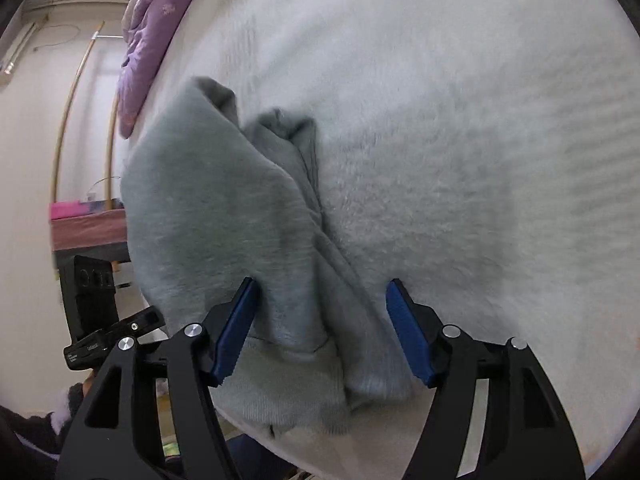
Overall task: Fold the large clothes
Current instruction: 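Lift the folded hoodie off the bed with both tools and carry it toward the headboard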
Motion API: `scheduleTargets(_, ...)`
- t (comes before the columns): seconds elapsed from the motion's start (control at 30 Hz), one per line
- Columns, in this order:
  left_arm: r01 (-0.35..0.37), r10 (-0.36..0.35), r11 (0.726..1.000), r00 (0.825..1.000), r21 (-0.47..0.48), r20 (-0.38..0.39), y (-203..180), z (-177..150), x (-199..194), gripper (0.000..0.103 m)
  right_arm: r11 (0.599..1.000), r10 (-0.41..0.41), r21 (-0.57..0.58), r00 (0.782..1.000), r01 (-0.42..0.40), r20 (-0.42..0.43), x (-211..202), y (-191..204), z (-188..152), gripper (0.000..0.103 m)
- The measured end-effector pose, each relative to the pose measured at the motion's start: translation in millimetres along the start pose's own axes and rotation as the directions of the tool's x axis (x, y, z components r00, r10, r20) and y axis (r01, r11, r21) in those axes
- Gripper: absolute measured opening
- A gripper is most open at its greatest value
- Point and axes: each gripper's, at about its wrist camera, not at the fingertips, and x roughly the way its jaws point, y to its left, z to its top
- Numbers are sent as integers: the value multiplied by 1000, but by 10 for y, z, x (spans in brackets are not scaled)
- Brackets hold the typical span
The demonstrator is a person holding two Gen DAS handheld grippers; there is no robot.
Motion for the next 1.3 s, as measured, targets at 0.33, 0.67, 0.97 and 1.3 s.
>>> scheduleTargets(0.33, 74, -71, 995, 996, -66, 55, 194, -154, -37, 94, 978, 204, 60, 976, -200, -82, 298, 11, -40, 70)
scheduleTargets(0.67, 177, -167, 968, 983, -177, 73, 362, -178, 43, 88, 948, 298, 125, 954, -294, -17, 341, -121, -61, 45)
scheduleTargets(0.97, 214, -176, 944, 970, -250, 165, 241, -350, -236, 61, 970, 235, 65, 972, -233, -13, 61, 181, -95, 28)
scheduleTargets(1.3, 234, -204, 949, 967, -212, 155, -17, -857, -752, 60, 996, 84, -12, 996, -84, 23, -433, 786, -554, 27)
